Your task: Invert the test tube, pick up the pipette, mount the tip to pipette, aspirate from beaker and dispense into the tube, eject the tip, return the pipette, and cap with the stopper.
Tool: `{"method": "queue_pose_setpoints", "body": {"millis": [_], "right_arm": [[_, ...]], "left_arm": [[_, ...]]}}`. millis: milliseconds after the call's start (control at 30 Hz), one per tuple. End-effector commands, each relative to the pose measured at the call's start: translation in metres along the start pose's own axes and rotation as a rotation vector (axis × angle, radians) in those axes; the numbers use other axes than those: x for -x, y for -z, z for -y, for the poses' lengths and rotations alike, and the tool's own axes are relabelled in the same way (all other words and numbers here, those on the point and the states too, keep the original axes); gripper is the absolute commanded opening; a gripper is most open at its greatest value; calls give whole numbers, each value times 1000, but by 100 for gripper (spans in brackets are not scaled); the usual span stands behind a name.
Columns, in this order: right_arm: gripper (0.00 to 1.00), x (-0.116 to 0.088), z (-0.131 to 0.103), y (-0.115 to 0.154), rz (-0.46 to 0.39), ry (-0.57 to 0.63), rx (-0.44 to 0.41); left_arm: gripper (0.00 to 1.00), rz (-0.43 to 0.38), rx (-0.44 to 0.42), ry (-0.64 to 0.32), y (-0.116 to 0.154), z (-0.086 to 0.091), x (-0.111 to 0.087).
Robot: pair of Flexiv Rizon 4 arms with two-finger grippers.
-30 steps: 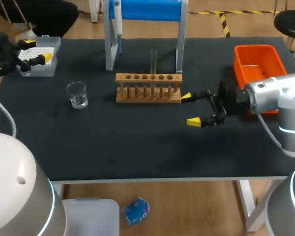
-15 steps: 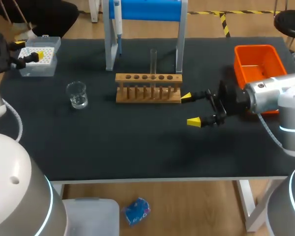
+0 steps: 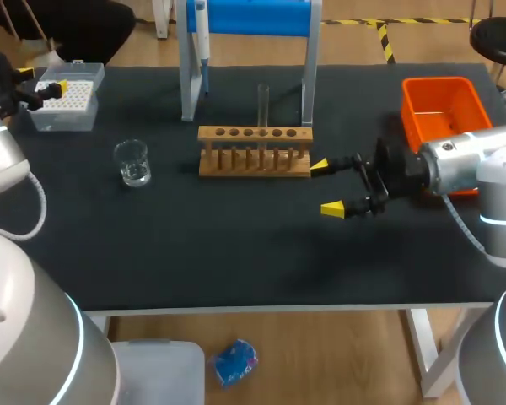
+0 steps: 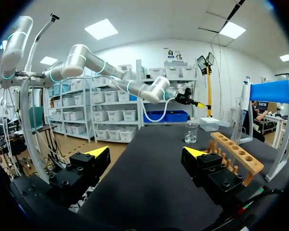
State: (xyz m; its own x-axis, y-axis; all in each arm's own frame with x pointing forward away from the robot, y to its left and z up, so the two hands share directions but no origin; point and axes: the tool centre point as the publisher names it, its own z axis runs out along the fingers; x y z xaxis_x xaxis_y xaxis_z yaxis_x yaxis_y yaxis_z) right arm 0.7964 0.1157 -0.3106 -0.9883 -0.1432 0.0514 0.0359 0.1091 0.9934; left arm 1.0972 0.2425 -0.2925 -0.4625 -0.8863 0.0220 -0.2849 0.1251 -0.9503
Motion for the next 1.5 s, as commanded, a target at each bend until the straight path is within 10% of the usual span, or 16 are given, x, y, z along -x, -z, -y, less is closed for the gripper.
{"method": "queue_pose_setpoints", "body": {"millis": [33,1067,1133,1200,1233,1500], "right_arm": [[100,0,0,0,1,0,0],[100,0,0,0,1,0,0],[100,0,0,0,1,0,0],[100,0,0,0,1,0,0],[100,0,0,0,1,0,0],[100,0,0,0,1,0,0]], "left_arm": [[100,-7,12,-4,-16,-7,16],[100,32,101,-26,-42,-30,49],[79,34,103,-23,-45,-33,53],[79,41,105,-22,-48,-35,57],[45,45,105,-22,-49,-35,59],[45,57,117,-29,-57,-40,69]]}}
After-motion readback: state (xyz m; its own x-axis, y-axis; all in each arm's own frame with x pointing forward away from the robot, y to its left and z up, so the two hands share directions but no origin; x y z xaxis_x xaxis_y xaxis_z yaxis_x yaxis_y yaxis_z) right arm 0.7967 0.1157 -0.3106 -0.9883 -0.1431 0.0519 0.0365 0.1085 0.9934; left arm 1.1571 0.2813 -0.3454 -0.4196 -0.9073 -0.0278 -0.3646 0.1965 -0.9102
